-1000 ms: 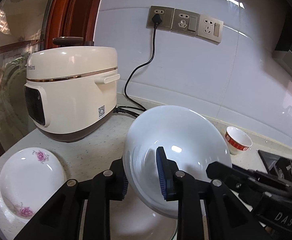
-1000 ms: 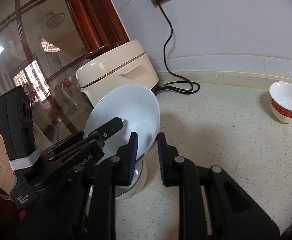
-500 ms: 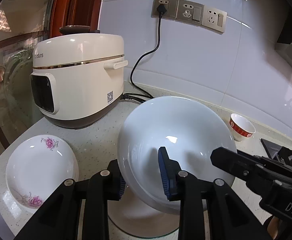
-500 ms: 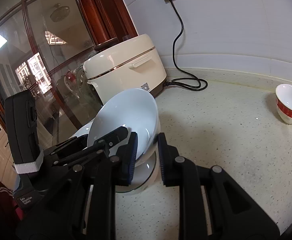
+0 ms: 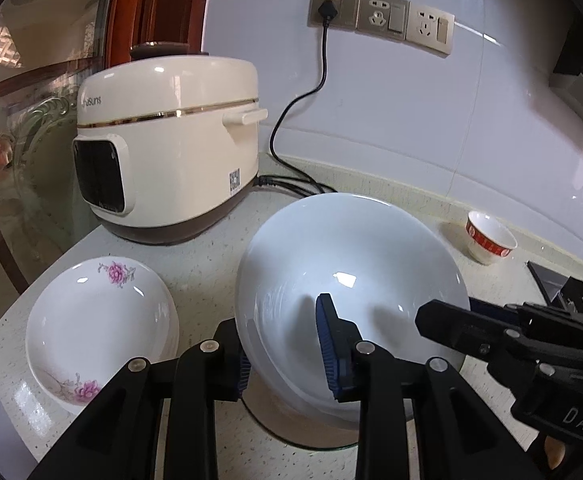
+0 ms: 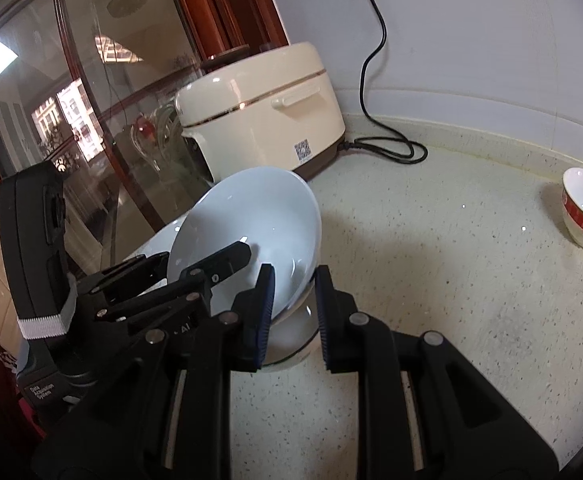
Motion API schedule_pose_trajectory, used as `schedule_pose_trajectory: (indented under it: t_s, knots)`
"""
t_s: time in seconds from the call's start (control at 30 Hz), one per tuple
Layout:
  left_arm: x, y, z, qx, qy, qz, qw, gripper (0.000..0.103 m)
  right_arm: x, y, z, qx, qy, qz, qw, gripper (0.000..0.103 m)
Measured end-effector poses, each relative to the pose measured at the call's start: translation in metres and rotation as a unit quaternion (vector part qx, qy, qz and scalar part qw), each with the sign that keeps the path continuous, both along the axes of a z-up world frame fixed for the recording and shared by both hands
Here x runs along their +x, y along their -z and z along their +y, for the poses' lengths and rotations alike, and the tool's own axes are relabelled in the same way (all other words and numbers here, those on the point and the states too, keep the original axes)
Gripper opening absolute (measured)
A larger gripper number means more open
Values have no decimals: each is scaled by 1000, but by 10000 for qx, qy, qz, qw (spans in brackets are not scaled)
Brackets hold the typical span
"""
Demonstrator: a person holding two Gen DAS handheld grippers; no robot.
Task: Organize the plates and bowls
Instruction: 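Carry the plain white bowl over the dark-rimmed bowl beside the plates, then lower the plain bowl into the dark-rimmed bowl and open both grippers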
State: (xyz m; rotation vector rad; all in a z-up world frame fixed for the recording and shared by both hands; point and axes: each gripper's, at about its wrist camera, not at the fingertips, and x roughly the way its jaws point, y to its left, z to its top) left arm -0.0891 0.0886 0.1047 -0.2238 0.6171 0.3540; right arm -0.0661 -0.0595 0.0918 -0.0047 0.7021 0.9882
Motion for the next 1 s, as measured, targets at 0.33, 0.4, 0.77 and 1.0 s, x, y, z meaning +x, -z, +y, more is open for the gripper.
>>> schedule_pose_trajectory:
  t_s: [0.33,0.4,0.77,1.0]
  knots:
    - [-2,12,1,-5,43,191,9998,32,-3,7,7,-309,-82,37,9995,24]
    - [-2,13,2,-1,55,209,9998,32,-3,8,7,-365,-100,40,9993,24]
    - [0,23,1,-23,95,334,9994,32,-3,15,13,-662,-60,84,9978,25]
    - [3,23,-2,139,128,314,9993,35,-2,17,15,-797,-55,25,9968,26]
